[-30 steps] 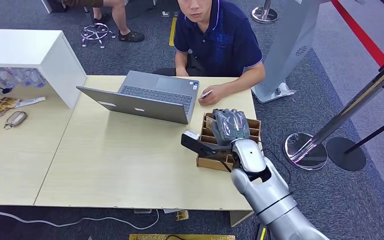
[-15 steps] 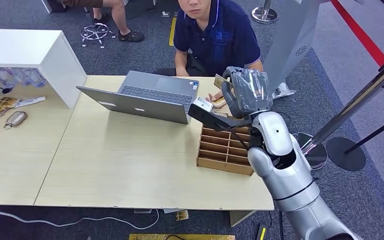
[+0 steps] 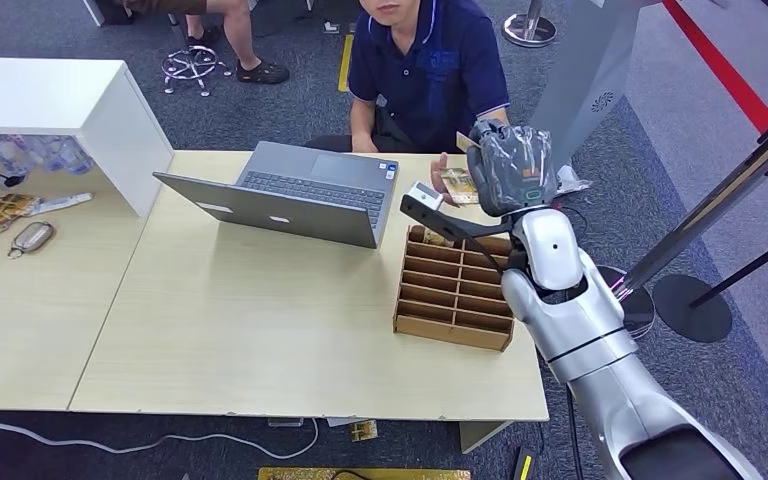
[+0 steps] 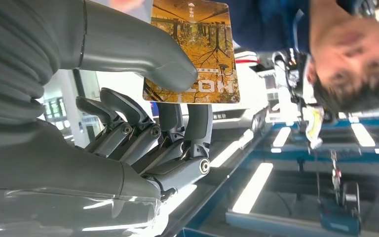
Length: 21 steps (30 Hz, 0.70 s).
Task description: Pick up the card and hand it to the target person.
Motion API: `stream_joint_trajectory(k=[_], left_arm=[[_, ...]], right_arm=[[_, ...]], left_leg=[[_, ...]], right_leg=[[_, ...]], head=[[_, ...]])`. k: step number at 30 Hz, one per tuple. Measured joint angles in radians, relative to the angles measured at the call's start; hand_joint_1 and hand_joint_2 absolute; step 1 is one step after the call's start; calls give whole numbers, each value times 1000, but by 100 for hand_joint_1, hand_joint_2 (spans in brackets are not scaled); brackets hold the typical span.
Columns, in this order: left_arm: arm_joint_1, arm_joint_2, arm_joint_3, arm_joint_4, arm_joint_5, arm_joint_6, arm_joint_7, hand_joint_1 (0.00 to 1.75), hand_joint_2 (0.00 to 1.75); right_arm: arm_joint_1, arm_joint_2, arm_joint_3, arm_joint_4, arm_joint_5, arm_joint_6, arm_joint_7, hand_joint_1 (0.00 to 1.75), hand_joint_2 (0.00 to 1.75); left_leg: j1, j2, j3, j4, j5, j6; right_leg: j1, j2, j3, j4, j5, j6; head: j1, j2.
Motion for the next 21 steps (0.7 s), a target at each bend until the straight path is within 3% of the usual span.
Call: stream_joint_trajectory(k=[3,4,7,8,15,21], left_arm=[[0,-1,0,0,0,0,2,0,175],[0,-1,0,0,0,0,2,0,175],[0,-2,0,0,0,0,3,0,175],[0,-2,0,0,0,0,3,0,175],[0,-4,0,0,15,7,8,0,175],[0,-9,1,0,45,33,24,0,175]], right_arm=[[-2,0,0,48,14,-1,8,173,175],[-3,0,0,62,19,-1,11,162,175],[-3,0,0,101,29,4,17,33,175],[-3,0,0,113,30,10,20,0,175],[25,1,-7,156,-6,54,16,0,175],[152,6,-46,46,-119,77,9,0,175]], left_leg=[[0,0,0,0,0,0],[0,0,0,0,0,0],[0,0,0,0,0,0],[0,0,0,0,0,0],[0,0,0,0,0,0],[0,0,0,0,0,0]], right_leg=[[0,0,0,0,0,0],[0,0,0,0,0,0],[0,0,0,0,0,0],[0,0,0,0,0,0],[0,0,0,0,0,0],[0,0,0,0,0,0]], head=[[0,0],[0,0],[0,0],[0,0],[0,0],[0,0]])
